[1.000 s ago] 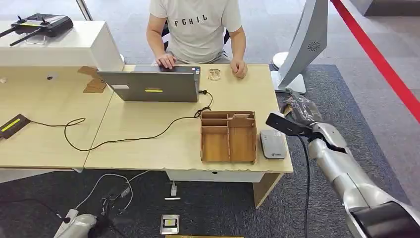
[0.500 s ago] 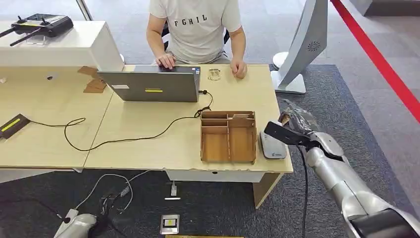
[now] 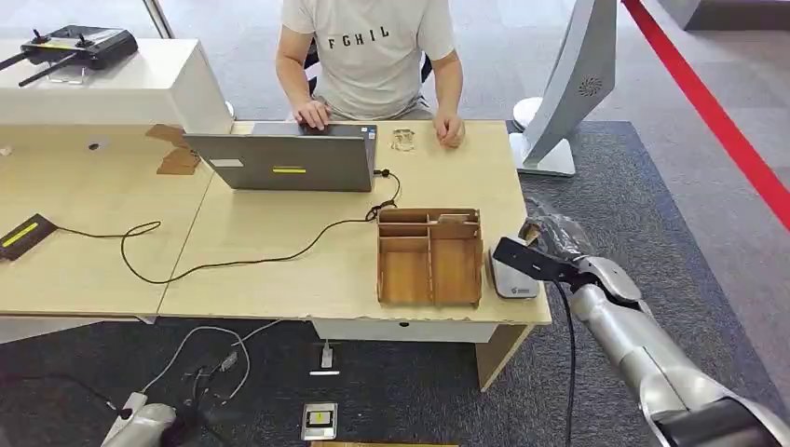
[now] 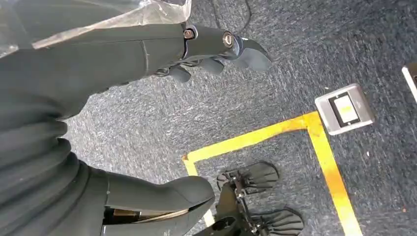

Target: Pass the card to the sensor for recognition and then transmit it.

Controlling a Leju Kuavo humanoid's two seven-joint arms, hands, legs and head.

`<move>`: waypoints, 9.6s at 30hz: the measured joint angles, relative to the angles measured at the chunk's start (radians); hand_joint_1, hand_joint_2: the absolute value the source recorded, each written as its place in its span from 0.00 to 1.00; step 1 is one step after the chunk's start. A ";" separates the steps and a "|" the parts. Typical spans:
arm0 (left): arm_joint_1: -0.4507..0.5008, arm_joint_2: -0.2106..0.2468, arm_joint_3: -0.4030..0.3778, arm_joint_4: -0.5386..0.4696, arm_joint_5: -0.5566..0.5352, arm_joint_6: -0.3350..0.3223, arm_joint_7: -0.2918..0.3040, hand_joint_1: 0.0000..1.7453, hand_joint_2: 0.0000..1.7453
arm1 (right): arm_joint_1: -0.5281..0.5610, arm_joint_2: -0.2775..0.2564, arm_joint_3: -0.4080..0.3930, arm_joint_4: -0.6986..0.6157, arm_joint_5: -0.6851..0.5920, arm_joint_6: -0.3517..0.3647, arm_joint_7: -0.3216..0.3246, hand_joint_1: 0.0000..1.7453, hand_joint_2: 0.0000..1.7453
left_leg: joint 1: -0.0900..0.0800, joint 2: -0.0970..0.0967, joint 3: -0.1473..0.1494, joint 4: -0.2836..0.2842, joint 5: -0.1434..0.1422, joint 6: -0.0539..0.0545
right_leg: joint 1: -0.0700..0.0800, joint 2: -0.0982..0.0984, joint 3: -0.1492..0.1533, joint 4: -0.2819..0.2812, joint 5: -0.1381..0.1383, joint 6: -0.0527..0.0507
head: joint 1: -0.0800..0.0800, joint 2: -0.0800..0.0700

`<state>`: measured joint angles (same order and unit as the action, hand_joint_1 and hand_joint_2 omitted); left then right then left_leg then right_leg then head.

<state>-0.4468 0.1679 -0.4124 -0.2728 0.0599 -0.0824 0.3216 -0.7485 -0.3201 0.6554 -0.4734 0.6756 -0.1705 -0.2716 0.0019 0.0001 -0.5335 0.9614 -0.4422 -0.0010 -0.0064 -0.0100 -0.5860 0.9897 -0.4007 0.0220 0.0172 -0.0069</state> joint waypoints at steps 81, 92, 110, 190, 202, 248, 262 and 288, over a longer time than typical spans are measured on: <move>-0.063 -0.129 -0.090 -0.003 -0.078 0.007 0.001 0.00 1.00 | -0.225 0.190 0.076 -0.024 0.108 -0.053 -0.066 1.00 1.00 | 0.000 0.000 0.000 0.000 0.000 0.000 | 0.000 0.000 0.000 0.000 0.001 0.000 | 0.000 0.000; -0.074 -0.175 -0.129 -0.004 -0.093 0.001 0.012 0.00 1.00 | -0.346 0.246 0.121 0.047 0.200 0.046 0.038 1.00 1.00 | 0.000 0.000 0.000 0.001 0.000 0.000 | 0.000 0.000 0.000 0.000 0.001 0.000 | 0.000 0.000; -0.076 -0.217 -0.156 -0.004 -0.096 0.039 0.011 0.00 1.00 | -0.406 0.294 0.150 0.135 0.217 0.102 0.108 1.00 1.00 | 0.000 0.000 0.000 0.001 0.000 0.000 | 0.000 0.000 0.000 0.000 0.001 0.000 | 0.000 0.000; 0.004 -0.066 -0.158 0.001 -0.023 0.035 -0.026 0.00 1.00 | -0.151 -0.119 -0.095 -0.808 -0.169 0.516 0.330 0.00 1.00 | 0.000 0.005 -0.004 0.004 0.001 0.003 | 0.000 0.004 -0.003 -0.001 0.005 0.003 | 0.001 0.000; -0.006 -0.054 -0.148 -0.002 -0.024 0.004 -0.027 0.00 1.00 | -0.068 -0.172 0.023 -0.958 -0.163 0.531 0.337 0.00 1.00 | 0.000 0.005 -0.004 0.004 0.001 0.003 | 0.000 0.004 -0.003 -0.001 0.005 0.003 | 0.001 0.000; -0.040 -0.077 -0.148 -0.012 -0.030 -0.013 -0.009 0.00 1.00 | -0.106 -0.029 0.396 -0.815 0.018 0.551 0.212 0.00 1.00 | 0.000 0.004 -0.006 0.003 0.001 0.003 | 0.000 0.003 -0.004 -0.001 0.005 0.003 | 0.001 0.000; -0.042 -0.090 -0.149 -0.012 -0.019 -0.008 -0.006 0.00 1.00 | -0.198 0.053 0.454 -0.505 0.070 0.454 0.140 0.00 1.00 | 0.000 0.003 -0.006 0.004 0.001 0.003 | 0.000 0.003 -0.005 -0.001 0.005 0.003 | 0.001 0.000; -0.041 -0.083 -0.149 -0.012 -0.012 -0.002 -0.001 0.00 1.00 | -0.273 0.143 0.467 -0.183 0.138 0.309 0.085 0.00 1.00 | 0.000 0.004 -0.006 0.004 0.002 0.003 | 0.000 0.003 -0.005 -0.001 0.005 0.003 | 0.002 0.000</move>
<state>-0.4882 0.0847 -0.5615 -0.2846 0.0481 -0.0839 0.3204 -1.0212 -0.1770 1.1223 -0.6569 0.8133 0.1388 -0.1869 0.0023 0.0037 -0.5398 0.9650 -0.4406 0.0021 -0.0059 -0.0069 -0.5906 0.9890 -0.3956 0.0248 0.0187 -0.0065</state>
